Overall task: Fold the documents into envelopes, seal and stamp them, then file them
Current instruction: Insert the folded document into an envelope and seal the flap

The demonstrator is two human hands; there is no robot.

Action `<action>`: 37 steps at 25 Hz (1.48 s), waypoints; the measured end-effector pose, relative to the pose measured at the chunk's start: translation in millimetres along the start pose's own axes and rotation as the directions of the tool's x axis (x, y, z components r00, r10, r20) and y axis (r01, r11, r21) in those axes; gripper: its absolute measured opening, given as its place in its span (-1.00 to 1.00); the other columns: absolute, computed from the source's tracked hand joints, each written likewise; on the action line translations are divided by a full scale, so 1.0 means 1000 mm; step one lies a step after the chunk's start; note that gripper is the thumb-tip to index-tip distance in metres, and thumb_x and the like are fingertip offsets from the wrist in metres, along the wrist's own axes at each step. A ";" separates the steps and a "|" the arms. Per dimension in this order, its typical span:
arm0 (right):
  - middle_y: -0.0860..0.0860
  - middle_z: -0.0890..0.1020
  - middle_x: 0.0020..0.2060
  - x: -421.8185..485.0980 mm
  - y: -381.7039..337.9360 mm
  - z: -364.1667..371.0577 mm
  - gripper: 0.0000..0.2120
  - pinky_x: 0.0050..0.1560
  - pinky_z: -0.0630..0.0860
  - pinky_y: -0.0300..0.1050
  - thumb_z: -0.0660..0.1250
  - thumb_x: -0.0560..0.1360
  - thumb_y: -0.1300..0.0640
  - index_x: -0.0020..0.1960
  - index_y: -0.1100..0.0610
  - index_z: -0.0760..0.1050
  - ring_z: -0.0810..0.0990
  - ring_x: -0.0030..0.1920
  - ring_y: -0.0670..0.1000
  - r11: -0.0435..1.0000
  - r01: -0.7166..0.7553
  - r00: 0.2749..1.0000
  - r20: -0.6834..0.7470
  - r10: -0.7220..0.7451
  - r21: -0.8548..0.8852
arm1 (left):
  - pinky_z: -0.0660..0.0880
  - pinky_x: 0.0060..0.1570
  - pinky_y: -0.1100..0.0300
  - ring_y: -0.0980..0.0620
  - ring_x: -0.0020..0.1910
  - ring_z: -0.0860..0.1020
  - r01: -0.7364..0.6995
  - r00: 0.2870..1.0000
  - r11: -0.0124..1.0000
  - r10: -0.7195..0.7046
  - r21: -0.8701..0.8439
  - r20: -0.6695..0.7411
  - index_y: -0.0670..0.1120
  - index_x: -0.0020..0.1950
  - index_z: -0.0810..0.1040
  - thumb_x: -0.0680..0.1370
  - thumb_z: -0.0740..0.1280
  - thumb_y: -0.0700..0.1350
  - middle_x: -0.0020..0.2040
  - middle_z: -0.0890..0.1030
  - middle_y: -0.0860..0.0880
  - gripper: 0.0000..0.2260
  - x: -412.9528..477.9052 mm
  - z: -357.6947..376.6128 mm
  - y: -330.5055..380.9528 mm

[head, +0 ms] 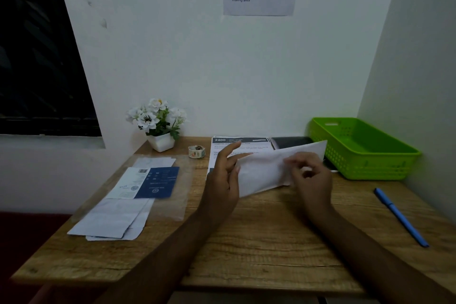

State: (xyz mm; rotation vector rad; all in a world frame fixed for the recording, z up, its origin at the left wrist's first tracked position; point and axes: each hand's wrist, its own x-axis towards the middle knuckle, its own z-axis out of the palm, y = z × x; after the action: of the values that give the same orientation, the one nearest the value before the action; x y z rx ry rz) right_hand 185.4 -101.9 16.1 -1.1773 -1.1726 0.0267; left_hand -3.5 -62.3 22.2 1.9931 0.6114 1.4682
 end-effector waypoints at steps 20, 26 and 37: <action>-0.05 0.59 -0.06 0.023 0.034 -0.028 -0.73 -0.21 0.39 -0.37 0.38 0.51 0.17 0.19 0.20 0.57 0.48 -0.16 -0.25 0.868 -0.471 0.838 -0.227 0.496 0.160 | 0.56 0.07 0.08 -0.01 0.09 0.59 0.207 0.898 0.976 -0.216 -0.065 -0.384 -0.11 0.23 0.43 0.55 0.17 -0.40 0.06 0.59 0.00 -0.68 0.014 -0.024 -0.018; 0.03 0.60 0.02 0.013 0.027 -0.040 -0.74 -0.13 0.45 -0.18 0.35 0.53 0.19 0.21 0.17 0.55 0.52 -0.09 -0.09 0.856 -0.492 0.848 -0.137 0.513 0.158 | 0.44 -0.05 0.29 -0.08 -0.03 0.62 0.007 0.979 0.867 0.096 0.498 -0.179 -0.20 0.18 0.56 0.52 0.27 -0.34 0.04 0.66 -0.15 -0.75 0.003 -0.030 -0.015; 0.14 0.61 -0.19 -0.007 0.016 -0.075 -0.73 -0.19 0.46 -0.15 0.40 0.48 0.29 0.18 0.20 0.59 0.54 -0.18 0.00 0.884 -0.444 0.864 0.192 0.465 -0.145 | 0.32 -0.04 0.25 0.11 -0.22 0.51 0.083 0.994 0.665 -0.109 0.742 -0.014 -0.07 -0.07 0.64 0.51 0.27 -0.16 -0.14 0.67 0.00 -0.86 -0.013 -0.047 -0.016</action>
State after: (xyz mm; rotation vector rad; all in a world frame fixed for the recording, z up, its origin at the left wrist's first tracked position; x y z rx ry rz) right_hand 243.9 -150.5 6.3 -1.5493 -1.0698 0.4786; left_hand -52.2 -51.0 12.4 2.5119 1.4737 1.2036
